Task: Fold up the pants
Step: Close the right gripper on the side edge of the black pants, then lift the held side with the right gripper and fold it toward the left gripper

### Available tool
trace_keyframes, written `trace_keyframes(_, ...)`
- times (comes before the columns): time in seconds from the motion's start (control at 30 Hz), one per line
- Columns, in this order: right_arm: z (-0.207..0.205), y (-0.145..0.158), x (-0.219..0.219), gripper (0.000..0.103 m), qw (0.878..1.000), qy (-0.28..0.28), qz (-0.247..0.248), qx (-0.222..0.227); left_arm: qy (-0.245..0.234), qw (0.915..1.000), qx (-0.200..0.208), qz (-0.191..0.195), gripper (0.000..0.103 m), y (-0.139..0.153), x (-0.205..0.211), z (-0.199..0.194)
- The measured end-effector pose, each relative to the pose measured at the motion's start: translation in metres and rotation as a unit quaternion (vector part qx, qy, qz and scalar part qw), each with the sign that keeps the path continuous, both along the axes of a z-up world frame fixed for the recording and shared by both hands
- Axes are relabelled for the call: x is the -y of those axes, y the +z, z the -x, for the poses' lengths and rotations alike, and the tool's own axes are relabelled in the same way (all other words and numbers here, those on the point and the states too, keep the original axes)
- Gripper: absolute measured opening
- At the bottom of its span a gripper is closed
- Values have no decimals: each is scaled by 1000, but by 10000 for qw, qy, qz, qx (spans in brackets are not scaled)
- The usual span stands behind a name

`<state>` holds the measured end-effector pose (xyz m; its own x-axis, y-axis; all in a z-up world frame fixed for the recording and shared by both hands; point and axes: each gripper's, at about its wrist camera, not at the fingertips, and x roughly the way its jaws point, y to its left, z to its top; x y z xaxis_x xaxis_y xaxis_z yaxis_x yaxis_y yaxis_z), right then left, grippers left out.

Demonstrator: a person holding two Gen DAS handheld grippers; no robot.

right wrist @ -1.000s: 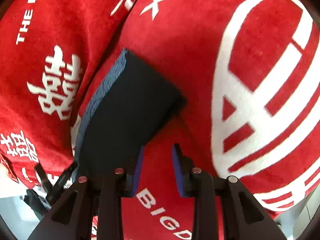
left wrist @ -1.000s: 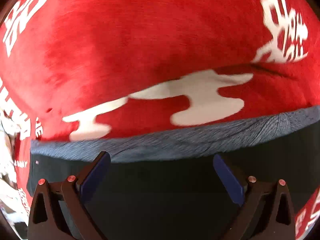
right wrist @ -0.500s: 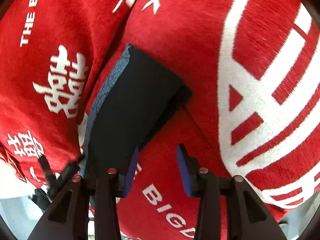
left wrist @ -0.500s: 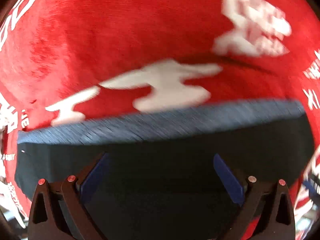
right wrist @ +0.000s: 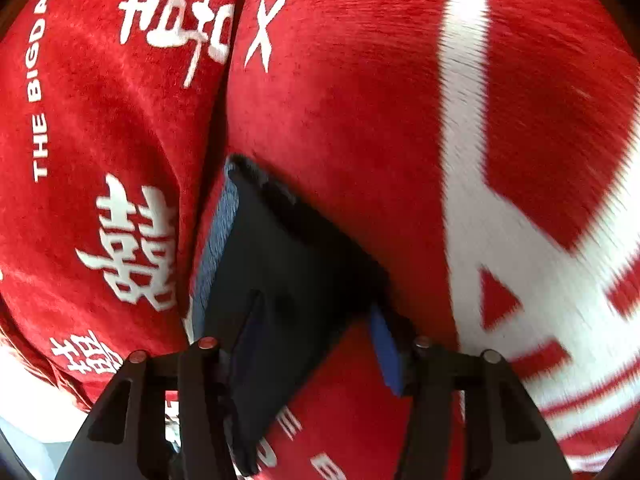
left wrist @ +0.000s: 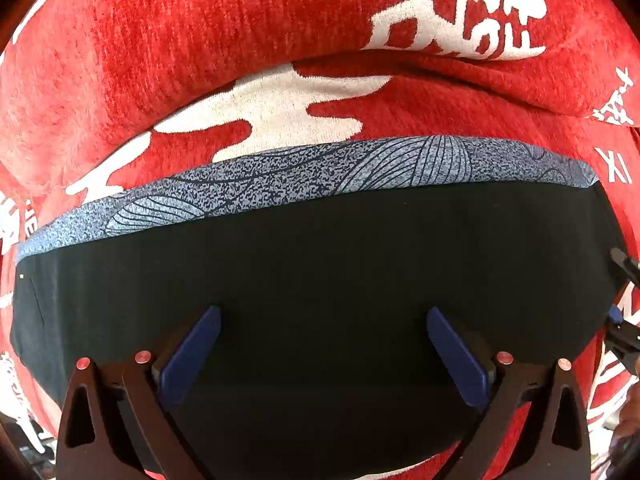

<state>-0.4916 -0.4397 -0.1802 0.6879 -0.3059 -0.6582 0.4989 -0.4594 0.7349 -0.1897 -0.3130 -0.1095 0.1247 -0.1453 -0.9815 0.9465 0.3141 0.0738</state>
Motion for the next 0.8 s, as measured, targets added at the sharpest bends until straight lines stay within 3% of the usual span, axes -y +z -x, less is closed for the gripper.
trace_keyframes(0.1, -13, 5, 9, 61, 9997, 178, 132, -136, 86, 10000, -40, -11, 103, 2, -1, -14)
trace_keyframes(0.17, -19, 14, 14, 17, 9988, 387, 270, -109, 198, 9997, -49, -144, 103, 3, -2, -20)
trace_keyframes(0.2, -22, 23, 16, 13, 9981, 492, 347, -106, 234, 9997, -25, -50, 103, 11, 2, -22)
trace_keyframes(0.33, -30, 59, 16, 13, 9928, 787, 871, -226, 278, 9973, 330, 590, 103, 36, 30, -16)
trace_keyframes(0.4, -34, 76, 13, 13, 9900, 890, 1076, -211, 298, 9977, 435, 419, 103, 22, 53, -11)
trace_keyframes(0.47, -39, 88, 11, 13, 9881, 938, 1203, -187, 88, 9983, 562, -138, 103, -13, 71, 2)
trace_keyframes(0.5, -43, 93, 12, 14, 9871, 980, 1257, -165, 121, 9978, 642, 62, 103, -13, 70, 3)
trace_keyframes(0.7, -61, 118, 17, 13, 9797, 1232, 1533, -394, -137, 9979, 537, 334, 103, 29, 36, 8)
trace_keyframes(0.8, -67, 129, 14, 13, 9758, 1347, 1644, -522, -490, 9973, 529, 141, 103, 24, 11, 24)
